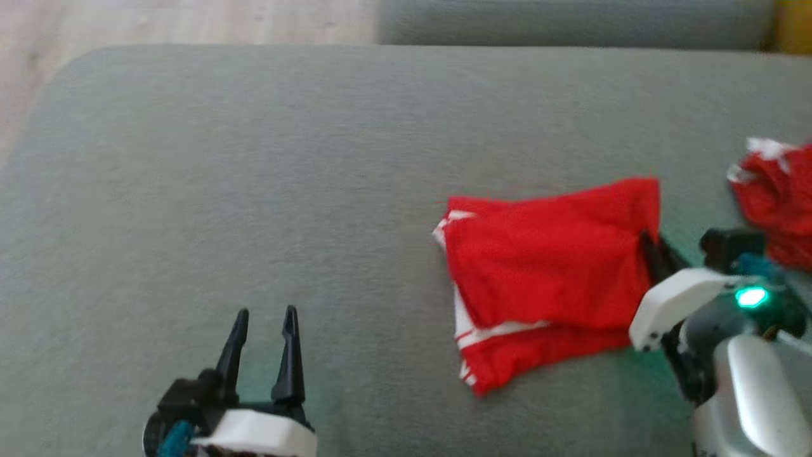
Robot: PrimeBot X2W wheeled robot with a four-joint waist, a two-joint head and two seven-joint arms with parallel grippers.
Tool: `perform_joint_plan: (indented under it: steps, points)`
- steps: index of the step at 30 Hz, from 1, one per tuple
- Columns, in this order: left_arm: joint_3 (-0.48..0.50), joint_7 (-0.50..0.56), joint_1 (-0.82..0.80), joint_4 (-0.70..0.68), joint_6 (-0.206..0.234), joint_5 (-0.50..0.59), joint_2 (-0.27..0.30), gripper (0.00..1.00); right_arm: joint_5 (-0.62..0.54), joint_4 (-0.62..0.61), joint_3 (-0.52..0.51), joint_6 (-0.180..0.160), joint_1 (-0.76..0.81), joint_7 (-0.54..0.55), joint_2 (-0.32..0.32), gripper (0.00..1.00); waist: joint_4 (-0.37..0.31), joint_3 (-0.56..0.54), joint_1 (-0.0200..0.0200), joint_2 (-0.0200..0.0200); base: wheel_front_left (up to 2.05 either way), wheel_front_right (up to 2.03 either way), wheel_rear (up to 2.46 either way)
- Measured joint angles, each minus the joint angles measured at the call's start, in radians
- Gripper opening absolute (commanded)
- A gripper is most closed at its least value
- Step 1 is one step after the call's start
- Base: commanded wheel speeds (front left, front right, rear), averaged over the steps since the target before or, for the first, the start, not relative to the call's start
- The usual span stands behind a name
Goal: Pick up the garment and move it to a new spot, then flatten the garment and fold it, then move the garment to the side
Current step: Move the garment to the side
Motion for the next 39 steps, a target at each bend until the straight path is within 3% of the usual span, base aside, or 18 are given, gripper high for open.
perform_joint_plan:
  steps: [9, 15, 19, 23, 34, 39]
  points:
    - [0.002, 0.025, -0.097, -0.042, -0.010, 0.031, 0.015, 1.00, -0.030, -0.106, -0.050, 0.000, -0.082, 0.004, -0.010, 0.00, -0.235, 0.075, 0.0000, 0.0000, 0.00, 0.00, 0.00]
    - [-0.001, 0.067, -0.163, -0.064, -0.012, 0.057, 0.044, 1.00, -0.024, -0.098, -0.030, 0.000, -0.146, -0.015, -0.010, 0.00, -0.386, 0.140, 0.0001, 0.0000, 0.00, 0.00, 0.00]
    - [-0.003, 0.081, -0.168, -0.071, -0.012, 0.063, 0.051, 1.00, -0.019, -0.073, -0.026, 0.000, -0.169, -0.033, -0.009, 0.00, -0.448, 0.185, 0.0000, 0.0000, 0.00, 0.00, 0.00]
    - [-0.003, 0.081, -0.168, -0.072, -0.003, 0.064, 0.059, 1.00, -0.010, -0.060, -0.013, 0.000, -0.204, -0.041, -0.006, 0.00, -0.462, 0.214, 0.0002, -0.0001, 0.00, 0.00, 0.00]
    - [-0.003, 0.080, -0.165, -0.073, 0.005, 0.061, 0.058, 1.00, -0.020, 0.003, -0.020, 0.000, -0.400, -0.014, -0.013, 0.00, -0.379, 0.200, -0.0001, 0.0000, 0.00, 0.00, 0.00]
    - [-0.004, 0.078, -0.165, -0.073, 0.005, 0.060, 0.058, 1.00, -0.047, 0.063, -0.086, 0.000, -0.463, -0.005, -0.080, 0.00, -0.346, 0.204, -0.0001, 0.0000, 0.00, 0.00, 0.00]
